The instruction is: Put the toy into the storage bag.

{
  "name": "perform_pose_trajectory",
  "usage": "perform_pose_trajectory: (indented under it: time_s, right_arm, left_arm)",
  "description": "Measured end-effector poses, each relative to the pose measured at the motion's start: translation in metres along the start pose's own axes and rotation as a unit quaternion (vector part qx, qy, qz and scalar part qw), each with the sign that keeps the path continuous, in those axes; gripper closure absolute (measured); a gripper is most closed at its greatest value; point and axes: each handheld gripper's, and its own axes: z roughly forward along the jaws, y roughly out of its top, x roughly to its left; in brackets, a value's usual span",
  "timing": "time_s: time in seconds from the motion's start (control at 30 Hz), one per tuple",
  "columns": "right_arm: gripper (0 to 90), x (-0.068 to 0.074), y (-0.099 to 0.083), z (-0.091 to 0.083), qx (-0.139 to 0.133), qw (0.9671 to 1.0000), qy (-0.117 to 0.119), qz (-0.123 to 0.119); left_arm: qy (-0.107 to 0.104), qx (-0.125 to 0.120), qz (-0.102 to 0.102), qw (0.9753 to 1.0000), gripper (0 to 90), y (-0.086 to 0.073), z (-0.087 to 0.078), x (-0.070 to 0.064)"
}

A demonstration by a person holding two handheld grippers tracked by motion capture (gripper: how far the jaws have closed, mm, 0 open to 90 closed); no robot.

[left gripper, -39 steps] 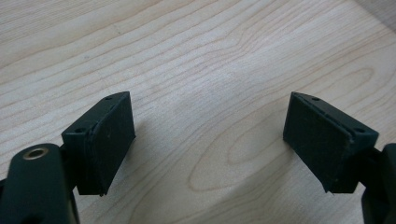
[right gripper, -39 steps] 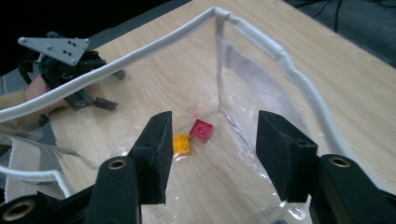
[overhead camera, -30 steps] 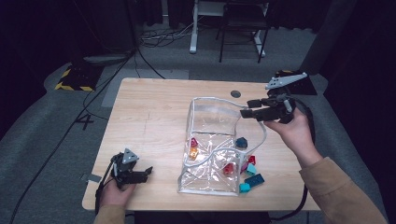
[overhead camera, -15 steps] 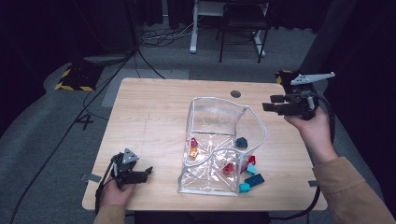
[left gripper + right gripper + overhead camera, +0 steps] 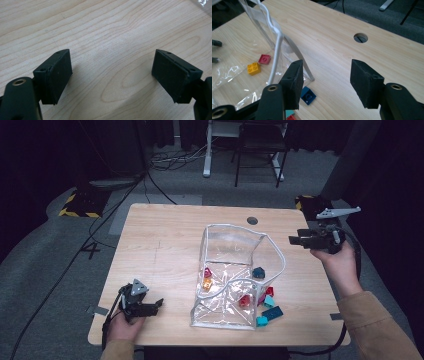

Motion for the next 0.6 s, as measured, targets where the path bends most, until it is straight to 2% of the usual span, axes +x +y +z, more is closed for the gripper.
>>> perform_pose_trajectory:
  time_s: [0.13,0.3,0.6]
  right_arm:
    - [44.8,-0.001,-0.011,0.012,0.012,0.9999,0.002,0.001]
    - [45.7,-0.002,-0.028,0.028,0.029,0.9994,0.008,0.016]
    - [43.7,-0.001,-0.060,0.061,0.060,0.9975,0.029,0.022]
  left_arm:
    - [0.000,0.000,0.000,1.0000,16.9,0.000,0.000,0.000]
    - [0.000,0.000,0.000,1.0000,16.9,0.000,0.000,0.000]
    - [0.000,0.000,0.000,1.0000,16.9,0.000,0.000,0.000]
